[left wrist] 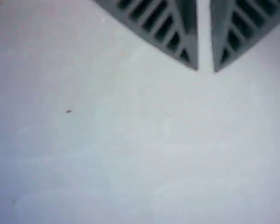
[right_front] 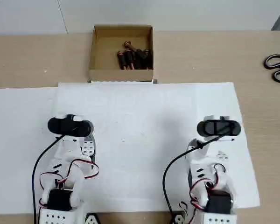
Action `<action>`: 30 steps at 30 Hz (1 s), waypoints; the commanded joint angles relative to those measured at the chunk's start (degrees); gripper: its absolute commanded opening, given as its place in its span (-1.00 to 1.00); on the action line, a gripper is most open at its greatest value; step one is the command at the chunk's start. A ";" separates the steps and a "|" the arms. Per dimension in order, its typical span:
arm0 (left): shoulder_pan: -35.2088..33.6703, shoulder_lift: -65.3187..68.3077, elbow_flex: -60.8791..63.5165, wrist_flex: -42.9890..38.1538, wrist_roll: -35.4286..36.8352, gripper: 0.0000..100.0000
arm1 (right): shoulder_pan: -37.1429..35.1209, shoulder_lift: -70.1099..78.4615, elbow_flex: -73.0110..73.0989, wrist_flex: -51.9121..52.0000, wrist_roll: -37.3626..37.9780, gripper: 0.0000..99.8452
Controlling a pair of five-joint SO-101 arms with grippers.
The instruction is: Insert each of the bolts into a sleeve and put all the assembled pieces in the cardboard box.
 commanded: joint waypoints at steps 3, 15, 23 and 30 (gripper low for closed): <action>-0.18 -0.53 -0.22 0.44 0.09 -0.99 | 0.31 -0.92 4.75 -1.54 0.62 -0.99; -0.18 -0.53 -0.22 0.44 0.09 -0.99 | 0.31 -0.92 5.36 -2.24 0.35 -0.99; -0.18 -0.53 -0.22 0.44 0.09 -0.99 | 0.31 -0.84 5.36 -2.24 0.35 -0.99; -0.18 -0.53 -0.22 0.44 0.09 -0.99 | 0.31 -0.84 5.36 -2.24 0.35 -0.99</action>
